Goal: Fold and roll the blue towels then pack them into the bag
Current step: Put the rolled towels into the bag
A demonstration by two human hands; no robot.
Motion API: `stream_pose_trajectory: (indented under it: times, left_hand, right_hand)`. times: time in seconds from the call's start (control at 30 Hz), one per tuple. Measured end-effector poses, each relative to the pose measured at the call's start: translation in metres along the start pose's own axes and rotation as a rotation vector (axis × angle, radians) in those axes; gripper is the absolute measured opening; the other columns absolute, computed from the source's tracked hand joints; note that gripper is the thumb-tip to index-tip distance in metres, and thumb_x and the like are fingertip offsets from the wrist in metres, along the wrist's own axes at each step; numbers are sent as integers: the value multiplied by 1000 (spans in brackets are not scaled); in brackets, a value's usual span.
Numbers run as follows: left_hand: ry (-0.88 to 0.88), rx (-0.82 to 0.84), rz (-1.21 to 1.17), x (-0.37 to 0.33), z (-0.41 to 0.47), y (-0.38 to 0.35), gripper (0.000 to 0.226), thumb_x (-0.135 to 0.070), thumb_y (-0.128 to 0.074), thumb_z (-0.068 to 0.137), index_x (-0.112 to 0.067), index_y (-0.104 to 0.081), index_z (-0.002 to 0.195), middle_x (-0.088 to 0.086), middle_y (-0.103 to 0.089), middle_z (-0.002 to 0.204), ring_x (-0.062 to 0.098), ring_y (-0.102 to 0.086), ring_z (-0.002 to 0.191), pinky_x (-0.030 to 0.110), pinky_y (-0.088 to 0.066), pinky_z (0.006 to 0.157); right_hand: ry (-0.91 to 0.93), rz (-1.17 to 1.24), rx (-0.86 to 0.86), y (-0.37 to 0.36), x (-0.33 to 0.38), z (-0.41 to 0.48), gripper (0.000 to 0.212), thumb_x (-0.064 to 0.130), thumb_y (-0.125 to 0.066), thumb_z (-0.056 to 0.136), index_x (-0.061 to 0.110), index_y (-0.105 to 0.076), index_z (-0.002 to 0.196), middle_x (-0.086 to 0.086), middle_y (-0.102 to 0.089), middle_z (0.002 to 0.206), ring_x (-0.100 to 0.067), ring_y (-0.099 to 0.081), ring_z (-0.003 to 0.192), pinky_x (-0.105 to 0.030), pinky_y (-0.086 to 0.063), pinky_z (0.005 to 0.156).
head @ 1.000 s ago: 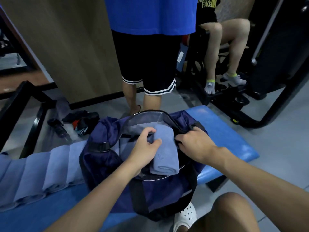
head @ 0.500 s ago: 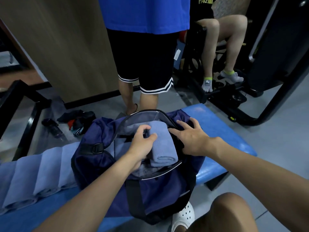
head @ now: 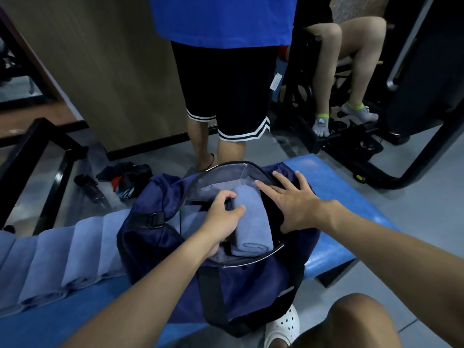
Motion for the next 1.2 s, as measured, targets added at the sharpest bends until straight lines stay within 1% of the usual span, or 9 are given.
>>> stream_pose_trajectory:
  times: [0.2,0.33,0.43,0.57,0.67,0.73,0.83,1.0,1.2]
  left_hand:
    - [-63,-2,25,-4,6,1,27,-26,-58,95,-40,-49,116,2,-60,114,24,-62,100,39,-54,83]
    - [-87,-16,20,-13,15,-6,24,-28,-59,94,-43,-49,110,0,-62,113,25,-64,102,46,-55,90]
    - [-40,-30,27,-13,21,-17,20,-26,-58,94,-35,-50,111,5,-65,106,28,-65,94,37,-50,74]
    - [-54,-153,-30,-16,23,-26,19,-22,-59,95,-28,-49,110,-1,-56,83,17,-53,69,31,-42,60]
    - [-88,-209,107,-25,19,-24,23,-23,-58,97,-25,-47,117,-7,-54,83,17,-53,72,29,-39,59]
    - [-64,-152,256,-25,15,-27,37,-28,-58,95,-27,-40,128,-1,-59,99,23,-58,87,30,-40,67]
    - [-109,-40,411,-27,9,-38,49,-24,-59,92,-26,-41,137,9,-44,127,30,-54,113,27,-38,86]
    - [-225,-99,487,-26,7,-33,27,-11,-53,98,-19,-64,121,13,-39,127,28,-54,105,25,-37,102]
    - [-231,20,1038,-18,4,-45,60,-57,-35,99,-23,-41,148,25,-27,153,41,-23,141,47,-22,116]
  right_hand:
    - [-41,-152,-152,14,2,0,125,52,-66,65,36,27,147,-10,2,161,-33,31,143,-67,13,110]
    - [-62,-177,-301,28,-7,-14,126,49,-64,62,33,26,148,-14,-9,158,-35,25,145,-68,10,110]
    - [-55,-185,-365,35,-9,-25,128,47,-67,57,32,18,151,-15,-22,154,-37,15,148,-68,5,111]
    - [-55,-177,-334,38,-9,-33,128,51,-68,64,34,29,147,-12,-14,157,-35,22,146,-66,8,112]
    - [-54,-165,-326,36,-8,-36,132,54,-69,64,34,33,144,-11,-16,156,-34,23,146,-65,10,112]
    - [-50,-154,-311,32,-7,-36,133,55,-70,64,35,35,143,-11,-15,156,-34,24,146,-65,10,112]
    - [-61,-146,-283,30,-5,-36,133,55,-70,67,34,38,142,-11,-8,157,-33,27,145,-65,10,112]
    - [-68,-118,-278,28,-6,-37,131,55,-70,69,34,37,142,-10,-6,158,-33,27,145,-65,10,113]
    - [-71,-127,-268,25,-6,-35,130,54,-69,69,35,38,142,-11,-7,158,-33,28,145,-65,10,113]
Point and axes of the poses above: each hand's wrist, its own z-axis towards the middle knuckle, its own y-axis out of the back of the hand, x = y × z, the point moved 5 cm from there along z, towards the middle knuckle
